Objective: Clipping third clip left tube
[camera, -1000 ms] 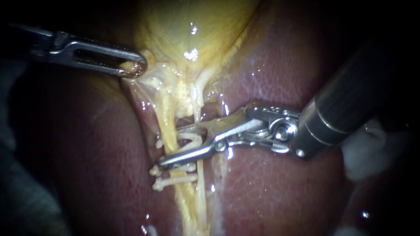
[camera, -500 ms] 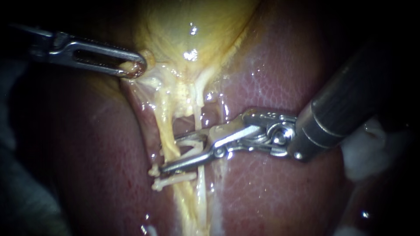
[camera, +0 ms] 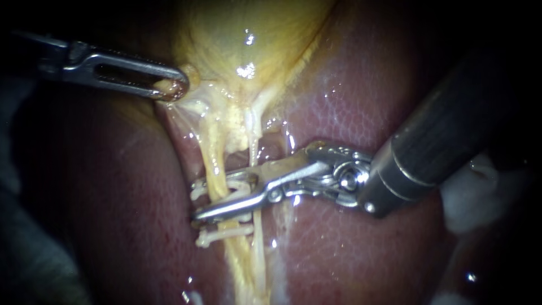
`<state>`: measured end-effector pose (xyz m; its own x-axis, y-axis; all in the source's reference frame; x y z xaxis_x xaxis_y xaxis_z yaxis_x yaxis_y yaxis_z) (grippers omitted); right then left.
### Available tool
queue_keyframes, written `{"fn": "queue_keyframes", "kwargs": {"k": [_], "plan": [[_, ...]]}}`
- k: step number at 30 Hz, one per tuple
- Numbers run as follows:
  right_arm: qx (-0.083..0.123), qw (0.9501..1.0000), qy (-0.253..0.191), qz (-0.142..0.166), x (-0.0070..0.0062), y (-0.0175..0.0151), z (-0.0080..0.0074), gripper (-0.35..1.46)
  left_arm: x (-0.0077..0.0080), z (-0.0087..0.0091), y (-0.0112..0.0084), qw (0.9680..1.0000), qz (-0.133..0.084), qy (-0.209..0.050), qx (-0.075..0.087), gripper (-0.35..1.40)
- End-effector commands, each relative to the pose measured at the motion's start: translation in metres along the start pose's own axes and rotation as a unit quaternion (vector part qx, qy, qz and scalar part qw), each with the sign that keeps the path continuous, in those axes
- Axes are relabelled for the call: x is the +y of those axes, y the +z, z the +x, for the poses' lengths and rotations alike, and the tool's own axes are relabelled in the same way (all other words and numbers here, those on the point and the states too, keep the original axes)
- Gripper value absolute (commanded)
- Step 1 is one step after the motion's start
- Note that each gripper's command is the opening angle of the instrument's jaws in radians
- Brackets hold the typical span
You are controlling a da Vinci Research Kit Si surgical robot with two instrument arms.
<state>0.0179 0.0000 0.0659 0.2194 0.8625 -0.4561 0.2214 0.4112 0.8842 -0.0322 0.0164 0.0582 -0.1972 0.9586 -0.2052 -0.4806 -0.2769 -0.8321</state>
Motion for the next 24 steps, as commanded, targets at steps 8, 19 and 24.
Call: {"fn": "queue_keyframes", "kwargs": {"k": [8,19,24], "plan": [[0.018,0.9996,0.005,0.021,-0.0013,-0.0001,0.0023,0.36,0.0000,0.0000,0.0000,1.0000,0.000,0.000,0.000,-0.35],[0.017,0.9993,0.006,0.034,-0.0019,0.0001,0.0028,0.35,0.0000,0.0000,0.0000,1.0000,0.000,0.000,0.000,-0.35],[0.016,0.9991,0.012,0.039,-0.0021,0.0002,0.0029,0.32,0.0000,0.0000,0.0000,1.0000,0.000,0.000,0.000,-0.35]]}}
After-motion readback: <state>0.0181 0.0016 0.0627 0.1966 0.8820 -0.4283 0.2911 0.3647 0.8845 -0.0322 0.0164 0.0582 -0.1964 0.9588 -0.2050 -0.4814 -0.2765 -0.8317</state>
